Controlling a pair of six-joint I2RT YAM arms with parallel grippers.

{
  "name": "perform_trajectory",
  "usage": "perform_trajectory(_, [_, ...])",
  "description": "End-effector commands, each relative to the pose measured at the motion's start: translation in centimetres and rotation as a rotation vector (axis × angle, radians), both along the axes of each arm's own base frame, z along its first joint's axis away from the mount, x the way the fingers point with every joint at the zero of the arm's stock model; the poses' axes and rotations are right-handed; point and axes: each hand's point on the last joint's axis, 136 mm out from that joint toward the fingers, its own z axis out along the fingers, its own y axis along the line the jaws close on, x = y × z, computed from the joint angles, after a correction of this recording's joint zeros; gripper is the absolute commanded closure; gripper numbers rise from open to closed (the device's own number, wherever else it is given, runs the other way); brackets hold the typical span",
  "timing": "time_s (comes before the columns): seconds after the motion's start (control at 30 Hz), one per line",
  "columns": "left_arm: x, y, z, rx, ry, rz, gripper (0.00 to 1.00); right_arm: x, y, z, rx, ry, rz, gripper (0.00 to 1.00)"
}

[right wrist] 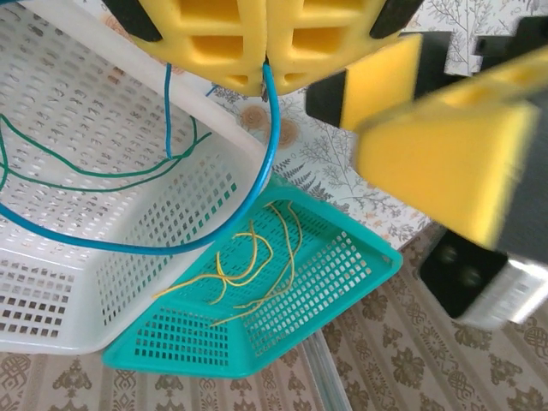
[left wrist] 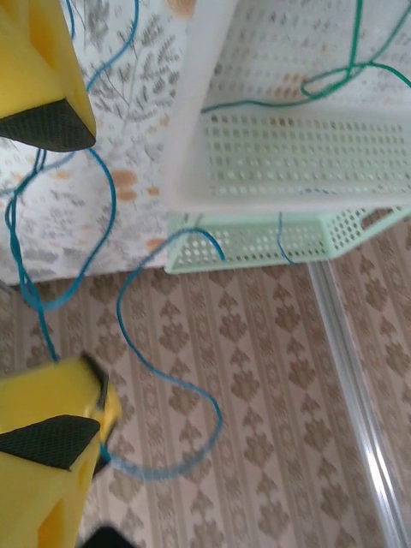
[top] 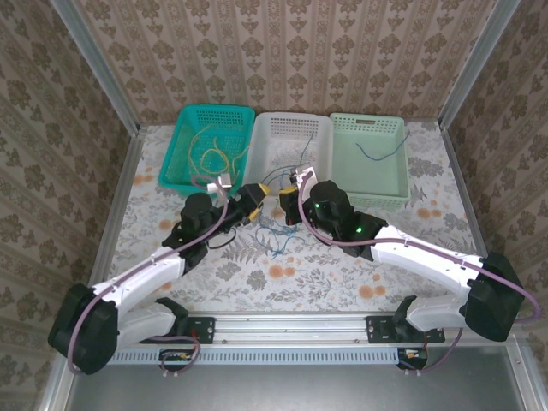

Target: Untangle the cables

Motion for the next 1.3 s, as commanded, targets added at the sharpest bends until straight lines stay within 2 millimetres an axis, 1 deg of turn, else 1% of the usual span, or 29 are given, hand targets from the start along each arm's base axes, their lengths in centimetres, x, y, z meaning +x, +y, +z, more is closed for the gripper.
perform_trajectory(0.0, [0.0,0.8,0.8,-0.146,0.072,0.065,0.16,0.4,-0.9,0.3,-0.018,-0.014,-0.039,1.0])
perform_trajectory(0.1, [-0.1,0.6,0.8,-0.213,0.113,0.081,0.15,0.4,-0.9,0.4,-0.012,-0.016,-0.039,1.0])
perform_trajectory(0.17, [-0.2,0.1,0.9,-0.245,0.14,0.084,0.13,0.4,-0.8,0.5,-0.009,-0.019,-0.039,1.0])
perform_trajectory(0.23, [-0.2,-0.6,1.5,-0.288,0.149,0.073,0.13,0.5,-1.0,0.6,-0.014,-0.024,-0.046,1.0])
perform_trajectory(0.4, [-0.8,-2.6,1.7,-0.344,0.198,0.048,0.12,0.7,-1.3,0.5,-0.032,-0.03,-0.065,1.0])
perform_trajectory(0.47, [-0.9,-2.9,1.4,-0.342,0.209,0.053,0.12,0.8,-1.4,0.4,-0.037,-0.031,-0.071,1.0])
perform_trajectory(0.6, [-0.7,-2.8,0.9,-0.347,0.228,0.078,0.13,0.7,-1.4,0.5,-0.037,-0.035,-0.07,1.0])
perform_trajectory(0.67, [-0.4,-3.0,0.6,-0.337,0.229,0.088,0.13,0.6,-1.2,0.6,-0.024,-0.034,-0.059,1.0])
perform_trajectory(0.8, [0.7,-3.6,0.0,-0.353,0.236,0.098,0.16,-0.2,-0.5,1.5,0.016,-0.04,-0.028,1.0])
perform_trajectory(0.87, [1.3,-4.3,-0.4,-0.382,0.245,0.085,0.19,-0.6,-0.5,2.1,0.035,-0.045,-0.025,1.0])
perform_trajectory(0.97, [2.0,-5.7,0.1,-0.441,0.221,0.043,0.25,-1.0,-0.9,2.3,0.043,-0.048,-0.027,1.0])
perform_trajectory(1.0, [2.3,-6.0,0.2,-0.456,0.217,0.035,0.27,-1.1,-0.9,2.2,0.043,-0.045,-0.027,1.0])
perform_trajectory(1.07, [2.7,-7.1,-0.4,-0.458,0.225,0.014,0.34,-1.4,-0.9,2.3,0.045,-0.047,-0.017,1.0])
perform_trajectory(1.17, [3.2,-7.6,-0.9,-0.434,0.21,0.016,0.56,-1.8,-1.0,2.0,0.027,-0.04,-0.004,1.0])
perform_trajectory(1.2, [3.3,-7.4,-0.9,-0.429,0.199,0.023,0.62,-1.9,-1.1,1.8,0.016,-0.036,-0.005,1.0])
perform_trajectory(1.27, [3.4,-7.1,-0.6,-0.421,0.176,0.031,0.7,-2.0,-1.6,1.5,0.004,-0.035,-0.016,1.0])
